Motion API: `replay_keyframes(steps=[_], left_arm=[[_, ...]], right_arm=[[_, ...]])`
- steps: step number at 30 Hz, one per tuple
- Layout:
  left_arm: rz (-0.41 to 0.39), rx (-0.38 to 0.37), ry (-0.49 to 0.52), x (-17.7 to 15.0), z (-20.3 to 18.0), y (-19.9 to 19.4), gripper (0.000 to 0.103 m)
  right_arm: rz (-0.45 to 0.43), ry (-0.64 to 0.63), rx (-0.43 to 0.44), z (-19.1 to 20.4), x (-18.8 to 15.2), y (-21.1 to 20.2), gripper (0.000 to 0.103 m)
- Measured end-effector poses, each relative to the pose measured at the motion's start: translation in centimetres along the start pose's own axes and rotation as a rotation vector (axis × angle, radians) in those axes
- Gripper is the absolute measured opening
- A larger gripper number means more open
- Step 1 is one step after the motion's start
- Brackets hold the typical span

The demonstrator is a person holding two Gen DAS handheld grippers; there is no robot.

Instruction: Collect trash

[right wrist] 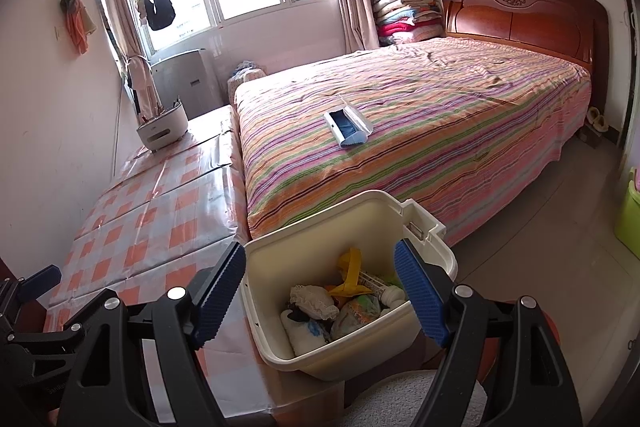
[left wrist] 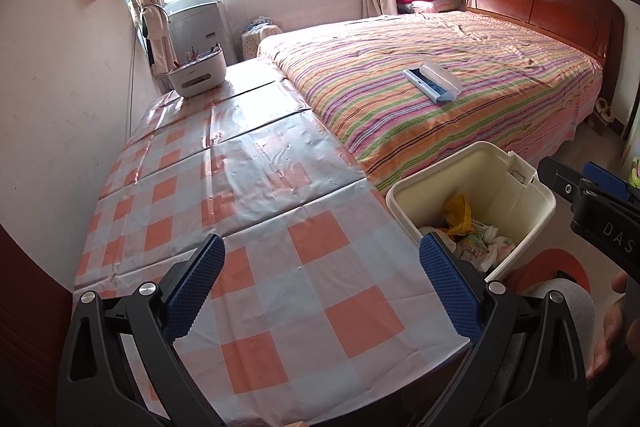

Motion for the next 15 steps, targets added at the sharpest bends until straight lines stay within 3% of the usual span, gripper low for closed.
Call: replay_keyframes(steps=[15], left_arm=[[0.007,-0.001,0.001,-0.33,-0.05,0.25,0.096]], right_arm=[[0.019,0.004,0.000,-0.25,-0.78,0.76,0.075]])
Point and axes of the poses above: each gripper's, at about its wrist camera, not at the fingertips, and y roughly the way its jaws point, z to its left, x to its top, the point moved 10 cm from there along y, roughly the way its jaws point, and after that the axes turned 11 degrees about z, right-handed, at the moved point
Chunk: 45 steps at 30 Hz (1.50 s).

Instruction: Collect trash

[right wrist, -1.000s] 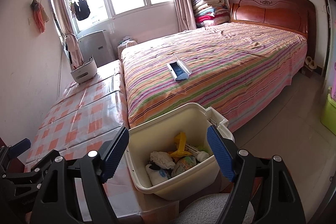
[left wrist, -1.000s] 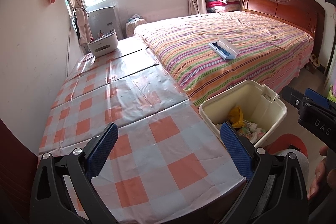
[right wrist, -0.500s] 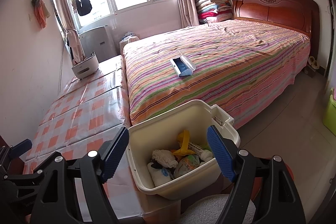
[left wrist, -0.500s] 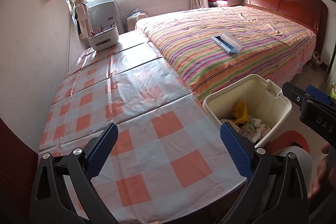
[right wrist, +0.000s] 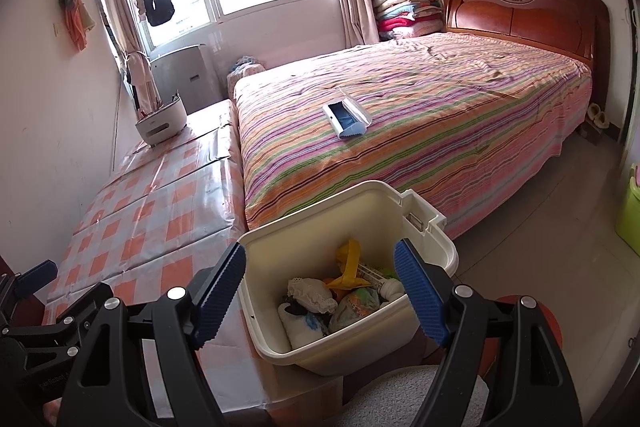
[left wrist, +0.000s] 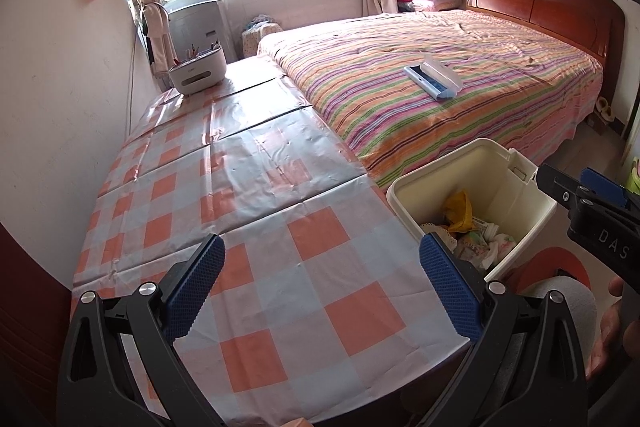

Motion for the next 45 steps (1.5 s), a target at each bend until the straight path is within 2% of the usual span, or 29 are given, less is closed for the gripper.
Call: replay_keyframes(steps=[21,33,45], left_arm=[[0.042,-0.035,0.040,-0.3,-2.0,1.4,0.096],[0.060,-0.091,0.085,-0.5,-4.0,1.7,0.096],[0.039,-0.138,0.111,-0.4,-5.7,1.4,0.096]], right_arm=[[0.028,0.038,-0.004,-1.6,-0.8,1.6,0.075],[0.039,0.055,-0.005,-2.3,-1.2,2.0,0.075],[0.044,0.068,-0.012,-3.1,-1.5,2.2,0.075]])
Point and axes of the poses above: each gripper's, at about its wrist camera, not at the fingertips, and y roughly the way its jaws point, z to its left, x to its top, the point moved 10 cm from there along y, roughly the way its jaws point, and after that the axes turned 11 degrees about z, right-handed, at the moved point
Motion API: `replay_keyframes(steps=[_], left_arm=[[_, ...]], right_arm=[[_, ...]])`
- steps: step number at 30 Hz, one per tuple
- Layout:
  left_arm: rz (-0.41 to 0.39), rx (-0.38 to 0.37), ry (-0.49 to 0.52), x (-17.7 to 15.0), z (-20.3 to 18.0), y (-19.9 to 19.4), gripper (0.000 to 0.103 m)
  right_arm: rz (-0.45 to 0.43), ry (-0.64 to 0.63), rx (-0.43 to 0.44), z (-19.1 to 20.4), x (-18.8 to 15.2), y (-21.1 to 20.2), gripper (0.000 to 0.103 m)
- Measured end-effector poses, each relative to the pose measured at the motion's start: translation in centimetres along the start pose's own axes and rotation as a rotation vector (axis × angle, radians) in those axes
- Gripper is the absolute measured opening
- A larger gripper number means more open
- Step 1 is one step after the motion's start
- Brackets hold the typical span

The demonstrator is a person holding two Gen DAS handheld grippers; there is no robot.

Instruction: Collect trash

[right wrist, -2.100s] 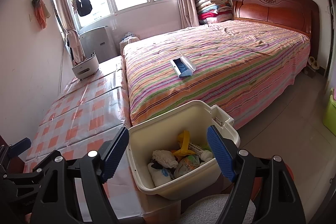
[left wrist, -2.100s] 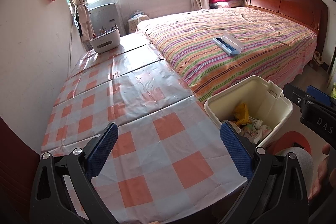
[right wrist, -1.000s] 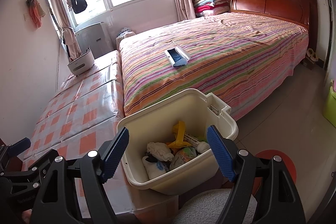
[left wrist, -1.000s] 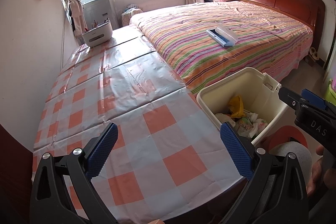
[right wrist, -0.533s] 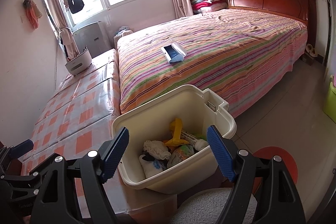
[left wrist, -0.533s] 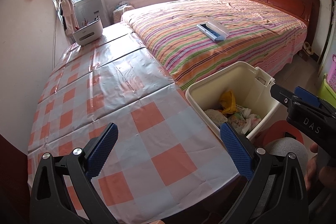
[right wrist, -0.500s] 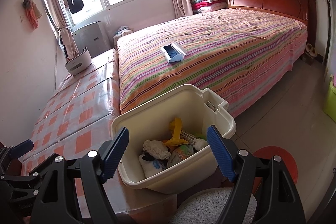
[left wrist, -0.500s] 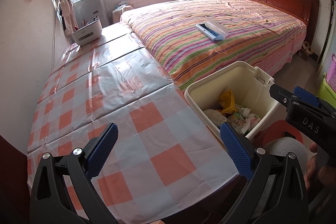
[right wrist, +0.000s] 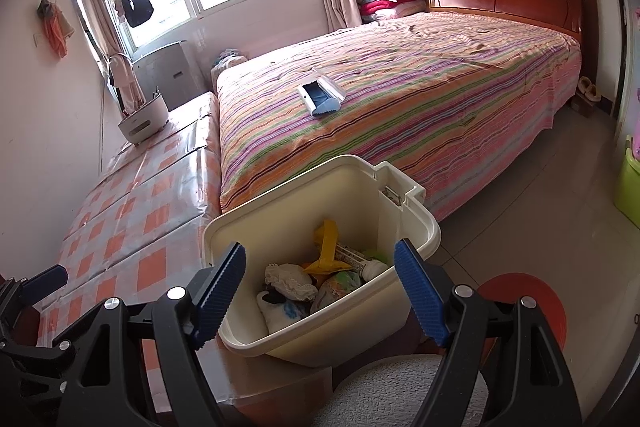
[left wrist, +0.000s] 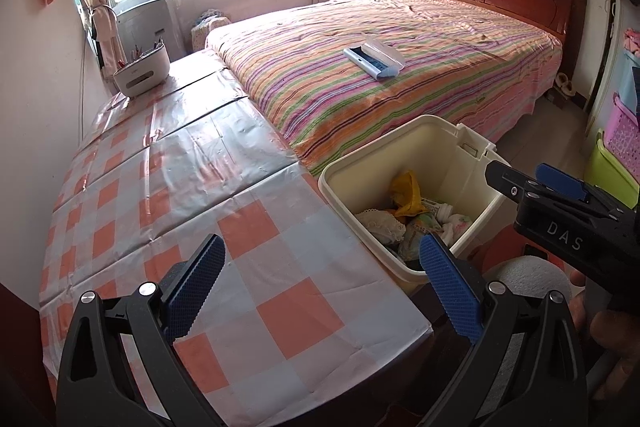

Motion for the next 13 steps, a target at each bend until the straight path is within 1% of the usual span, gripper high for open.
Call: replay_keyframes(steps=[3,7,13], left_arm=[[0.003,0.012,0.005,0.02,-0.10,0.14,0.096],[0.014,0.009,0.001,-0.10,-0.22,0.31,0.096],[0.007,0.017,-0.001,-0.12,-0.02,0.26,0.096]], right_arm=[[0.001,0.003,-0.001,-0.13,-0.08,0.02,0.075],[0.004,0.003,0.000,-0.13,-0.17,0.06,0.075],[0.008,0.000,0.000,-0.07,-0.27,0.29,0.075]])
Point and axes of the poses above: each gripper's, at about its wrist camera, not at the fingertips, and y roughly the way its jaws point, z to its left, x to its top, the point moved 10 cm from there along y, roughly the way its jaws point, and after that the axes turned 11 degrees about z, right-handed, at the moved point
